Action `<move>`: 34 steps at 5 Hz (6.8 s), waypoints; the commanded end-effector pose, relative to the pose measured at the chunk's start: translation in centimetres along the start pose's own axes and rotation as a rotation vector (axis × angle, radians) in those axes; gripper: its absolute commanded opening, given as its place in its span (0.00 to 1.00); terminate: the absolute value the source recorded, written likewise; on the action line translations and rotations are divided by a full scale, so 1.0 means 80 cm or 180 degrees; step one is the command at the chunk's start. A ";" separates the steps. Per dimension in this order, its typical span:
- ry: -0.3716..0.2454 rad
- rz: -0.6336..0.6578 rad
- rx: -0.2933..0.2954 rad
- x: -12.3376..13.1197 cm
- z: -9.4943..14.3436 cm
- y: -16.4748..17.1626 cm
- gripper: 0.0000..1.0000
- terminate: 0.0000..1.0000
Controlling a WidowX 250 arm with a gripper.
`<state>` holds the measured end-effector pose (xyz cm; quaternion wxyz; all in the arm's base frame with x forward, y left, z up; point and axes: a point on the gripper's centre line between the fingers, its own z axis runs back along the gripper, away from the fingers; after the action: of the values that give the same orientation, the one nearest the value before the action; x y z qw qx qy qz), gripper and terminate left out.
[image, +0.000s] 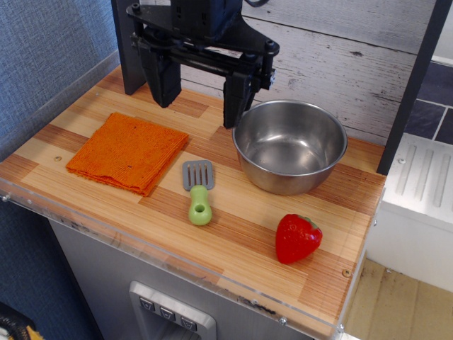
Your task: Move red towel to upper center area of table
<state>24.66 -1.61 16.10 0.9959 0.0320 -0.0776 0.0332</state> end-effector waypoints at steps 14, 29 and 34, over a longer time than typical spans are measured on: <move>0.0368 0.0284 0.0105 0.041 -0.216 0.157 1.00 0.00; 0.0067 0.0289 -0.0158 0.135 -0.137 0.084 1.00 0.00; -0.0097 0.0370 -0.0275 0.119 -0.082 0.097 1.00 0.00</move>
<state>34.59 7.04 9.86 0.9936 -0.0179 -0.0710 0.0859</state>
